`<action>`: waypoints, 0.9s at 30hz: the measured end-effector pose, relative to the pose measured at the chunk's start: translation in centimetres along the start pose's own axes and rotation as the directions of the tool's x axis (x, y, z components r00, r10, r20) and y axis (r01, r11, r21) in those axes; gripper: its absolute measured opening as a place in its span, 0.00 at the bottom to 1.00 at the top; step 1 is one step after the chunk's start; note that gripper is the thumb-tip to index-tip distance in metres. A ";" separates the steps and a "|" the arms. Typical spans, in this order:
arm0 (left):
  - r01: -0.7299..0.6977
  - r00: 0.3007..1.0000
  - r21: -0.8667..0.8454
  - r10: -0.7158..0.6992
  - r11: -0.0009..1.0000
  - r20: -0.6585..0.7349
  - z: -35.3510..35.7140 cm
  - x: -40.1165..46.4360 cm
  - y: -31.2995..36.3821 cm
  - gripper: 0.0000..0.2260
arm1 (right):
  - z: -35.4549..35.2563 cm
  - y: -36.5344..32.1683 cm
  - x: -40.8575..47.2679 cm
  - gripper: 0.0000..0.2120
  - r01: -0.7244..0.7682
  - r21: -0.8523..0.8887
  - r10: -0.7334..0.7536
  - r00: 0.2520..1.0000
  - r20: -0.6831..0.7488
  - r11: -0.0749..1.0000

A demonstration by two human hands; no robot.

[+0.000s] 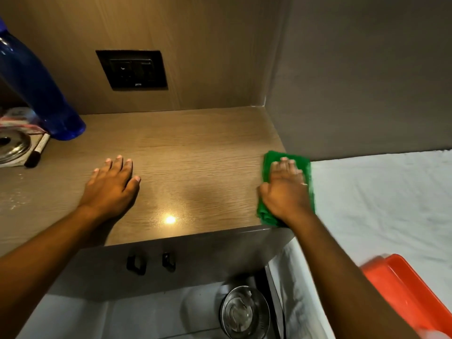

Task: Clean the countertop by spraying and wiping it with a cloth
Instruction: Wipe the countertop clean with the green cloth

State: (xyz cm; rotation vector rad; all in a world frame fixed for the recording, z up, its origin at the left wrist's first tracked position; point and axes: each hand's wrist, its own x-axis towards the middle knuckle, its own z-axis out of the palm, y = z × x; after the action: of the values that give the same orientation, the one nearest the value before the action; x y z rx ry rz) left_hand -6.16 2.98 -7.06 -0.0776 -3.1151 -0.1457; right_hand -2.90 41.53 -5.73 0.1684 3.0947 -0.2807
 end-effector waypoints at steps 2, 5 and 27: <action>-0.004 1.000 0.000 0.004 1.000 0.002 -0.1 0.0 0.0 0.28 | 0.9 -3.9 -1.0 0.32 0.213 0.016 -0.213 0.977 0.030 0.977; -0.006 1.000 -0.010 0.006 1.000 0.008 -0.1 -0.2 -0.1 0.29 | 2.0 -8.2 -3.3 0.35 0.484 0.056 -0.487 0.870 0.077 0.873; 0.017 1.000 -0.067 -0.017 0.998 0.003 0.3 0.2 -0.8 0.29 | 2.3 -12.5 8.8 0.36 0.616 0.009 -0.612 0.779 0.139 0.787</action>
State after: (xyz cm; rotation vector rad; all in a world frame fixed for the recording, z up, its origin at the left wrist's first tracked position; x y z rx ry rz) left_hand -6.39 2.21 -7.39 -0.0531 -3.1140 -0.2500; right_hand -12.95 29.84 -6.08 -0.8485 2.9067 -0.2288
